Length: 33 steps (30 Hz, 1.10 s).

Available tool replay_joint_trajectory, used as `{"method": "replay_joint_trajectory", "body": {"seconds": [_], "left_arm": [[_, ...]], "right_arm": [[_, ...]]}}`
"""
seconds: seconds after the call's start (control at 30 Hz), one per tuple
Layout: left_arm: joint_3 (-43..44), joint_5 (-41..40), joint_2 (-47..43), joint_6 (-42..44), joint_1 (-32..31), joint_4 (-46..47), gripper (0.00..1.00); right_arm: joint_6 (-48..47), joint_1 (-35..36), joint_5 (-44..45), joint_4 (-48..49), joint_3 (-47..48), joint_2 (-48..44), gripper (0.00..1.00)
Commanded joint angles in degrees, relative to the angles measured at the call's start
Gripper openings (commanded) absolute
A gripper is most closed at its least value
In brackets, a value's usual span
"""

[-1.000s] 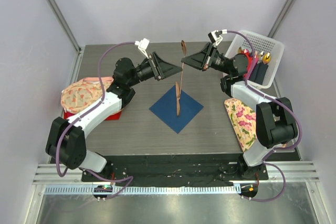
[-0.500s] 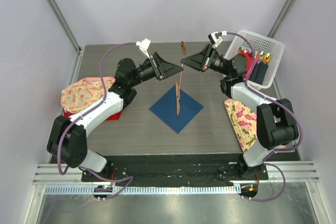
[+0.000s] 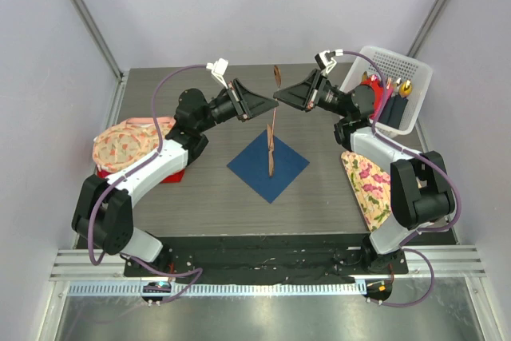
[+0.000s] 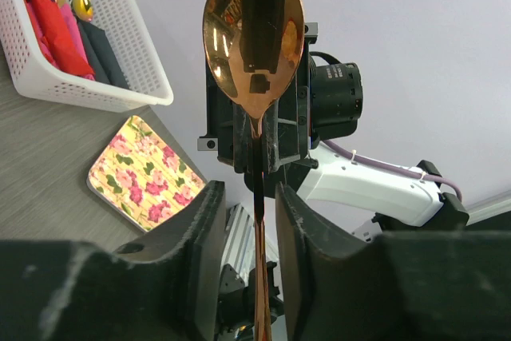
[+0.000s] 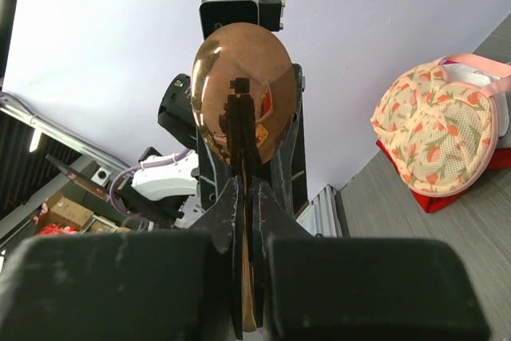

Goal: Place the utensils on the paper napkin and roll it up

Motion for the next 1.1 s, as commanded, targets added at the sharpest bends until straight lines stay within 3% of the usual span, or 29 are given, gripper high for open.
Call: {"method": "replay_joint_trajectory", "body": {"seconds": [0.0, 0.13, 0.27, 0.33, 0.37, 0.4, 0.43, 0.57, 0.67, 0.7, 0.73, 0.9, 1.07], "left_arm": [[2.2, -1.0, 0.4, 0.1, -0.4, 3.6, 0.32], [2.2, -1.3, 0.7, -0.5, -0.3, 3.8, 0.22], [1.9, -0.8, 0.5, -0.4, -0.3, 4.1, 0.0], [0.9, -0.9, -0.1, -0.4, -0.3, 3.2, 0.0], [0.4, -0.8, -0.4, -0.4, -0.3, 2.7, 0.0], [-0.5, -0.8, -1.3, -0.3, -0.3, 1.2, 0.0], [-1.0, -1.0, -1.7, 0.2, -0.2, -0.1, 0.0], [-4.6, -6.5, -5.2, 2.8, -0.2, -9.5, 0.0], [-5.6, -12.3, -7.1, 6.6, -0.3, -19.3, 0.0], [-5.2, -14.6, -7.0, 7.6, -0.3, -21.8, 0.0], [-4.6, -17.0, -6.4, 8.7, -0.3, -28.5, 0.0], [1.6, -32.3, -0.9, 15.5, -2.6, -44.5, 0.0], [4.9, -33.5, 6.9, 17.2, -6.0, -46.8, 0.0]], "right_arm": [[-1.3, 0.6, 0.8, 2.6, 0.2, -2.1, 0.01], [-1.2, 1.1, 0.8, 2.4, 0.4, -1.9, 0.01], [-2.6, 1.3, 0.8, -0.5, 0.9, -1.6, 0.01], [-4.3, 1.3, 0.6, -5.1, 1.8, -1.7, 0.11], [-6.0, 1.2, 0.6, -7.0, 2.2, -1.8, 0.18], [-7.2, 1.3, 0.8, -9.6, 2.5, -2.1, 0.4], [-9.0, 1.2, 0.8, -12.5, 2.9, -2.4, 0.54], [-18.3, 0.8, 0.7, -28.9, 5.6, -3.7, 0.91], [-30.0, -0.6, 3.9, -43.8, 8.3, -4.6, 0.98], [-37.8, -1.1, 6.0, -48.7, 9.4, -4.8, 0.99], [-41.6, -1.5, 8.2, -57.6, 10.5, -5.4, 1.0], [-52.3, -3.0, 16.4, -67.8, 12.0, -7.1, 1.0], [-63.7, -3.0, 22.7, -75.5, 13.8, -8.6, 1.0]]}}
